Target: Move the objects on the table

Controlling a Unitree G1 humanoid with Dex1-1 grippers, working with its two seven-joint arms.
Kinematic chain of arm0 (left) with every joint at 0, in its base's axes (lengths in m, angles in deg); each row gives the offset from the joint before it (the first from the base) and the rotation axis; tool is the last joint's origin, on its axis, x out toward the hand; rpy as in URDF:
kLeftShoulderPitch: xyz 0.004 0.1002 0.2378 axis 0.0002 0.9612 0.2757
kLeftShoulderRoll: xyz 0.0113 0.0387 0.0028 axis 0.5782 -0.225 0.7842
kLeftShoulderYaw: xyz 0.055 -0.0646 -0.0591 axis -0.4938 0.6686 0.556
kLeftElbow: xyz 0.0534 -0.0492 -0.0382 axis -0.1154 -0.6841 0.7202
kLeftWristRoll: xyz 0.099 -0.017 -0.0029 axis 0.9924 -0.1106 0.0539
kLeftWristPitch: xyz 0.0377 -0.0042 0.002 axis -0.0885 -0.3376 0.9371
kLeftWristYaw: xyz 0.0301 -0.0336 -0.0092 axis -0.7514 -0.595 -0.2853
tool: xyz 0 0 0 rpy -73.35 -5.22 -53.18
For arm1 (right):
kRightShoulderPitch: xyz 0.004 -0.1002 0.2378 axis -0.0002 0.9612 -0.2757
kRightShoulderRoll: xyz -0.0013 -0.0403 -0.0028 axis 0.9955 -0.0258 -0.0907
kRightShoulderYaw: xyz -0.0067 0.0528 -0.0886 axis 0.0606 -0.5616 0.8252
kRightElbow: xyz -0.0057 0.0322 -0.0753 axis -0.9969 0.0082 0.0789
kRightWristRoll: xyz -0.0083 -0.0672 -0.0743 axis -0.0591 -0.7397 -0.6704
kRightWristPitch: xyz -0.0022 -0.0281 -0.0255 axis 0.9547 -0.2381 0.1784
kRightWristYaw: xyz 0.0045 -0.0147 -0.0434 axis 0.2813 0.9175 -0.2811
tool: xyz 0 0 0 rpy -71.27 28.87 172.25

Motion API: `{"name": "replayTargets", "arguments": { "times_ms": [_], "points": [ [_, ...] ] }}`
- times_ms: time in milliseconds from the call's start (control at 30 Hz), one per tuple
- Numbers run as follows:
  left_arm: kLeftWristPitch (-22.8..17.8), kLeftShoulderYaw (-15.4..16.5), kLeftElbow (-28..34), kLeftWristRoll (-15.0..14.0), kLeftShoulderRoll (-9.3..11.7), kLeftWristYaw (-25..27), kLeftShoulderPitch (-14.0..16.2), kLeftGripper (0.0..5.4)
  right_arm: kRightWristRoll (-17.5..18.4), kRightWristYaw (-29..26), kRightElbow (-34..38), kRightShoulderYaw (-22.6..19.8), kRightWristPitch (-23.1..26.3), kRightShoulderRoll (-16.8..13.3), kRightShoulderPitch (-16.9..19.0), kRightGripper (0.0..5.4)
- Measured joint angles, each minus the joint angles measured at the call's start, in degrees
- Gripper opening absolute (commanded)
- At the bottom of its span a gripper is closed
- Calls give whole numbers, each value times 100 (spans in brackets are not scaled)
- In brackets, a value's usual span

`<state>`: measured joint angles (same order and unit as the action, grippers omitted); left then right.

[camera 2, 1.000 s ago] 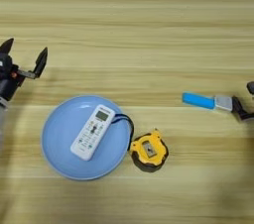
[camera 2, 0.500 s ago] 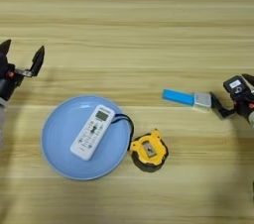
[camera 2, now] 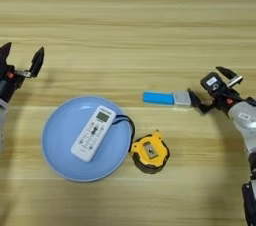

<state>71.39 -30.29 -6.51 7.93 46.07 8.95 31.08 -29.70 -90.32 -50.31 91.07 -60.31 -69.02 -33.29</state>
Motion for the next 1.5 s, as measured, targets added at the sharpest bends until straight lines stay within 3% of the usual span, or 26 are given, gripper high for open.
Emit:
{"name": "replayTargets", "arguments": {
  "times_ms": [300, 667, 1000, 1500],
  "points": [
    [3, -72, -67, 411, -7, -495, 1, 540, -15, -97, 1013, 93, 57, 133, 276, 536],
    [-74, -65, -48, 567, -153, -1127, 14, 540, -73, -160, 1752, 231, 356, 223, 542, 536],
    [-81, 147, -13, 550, -248, -1719, 32, 540, -150, -189, 2215, 323, 558, 322, 685, 536],
    [24, 18, -14, 848, -290, -1900, 211, 540, -80, -577, 2964, 397, 697, 381, 944, 536]
  ]
}}
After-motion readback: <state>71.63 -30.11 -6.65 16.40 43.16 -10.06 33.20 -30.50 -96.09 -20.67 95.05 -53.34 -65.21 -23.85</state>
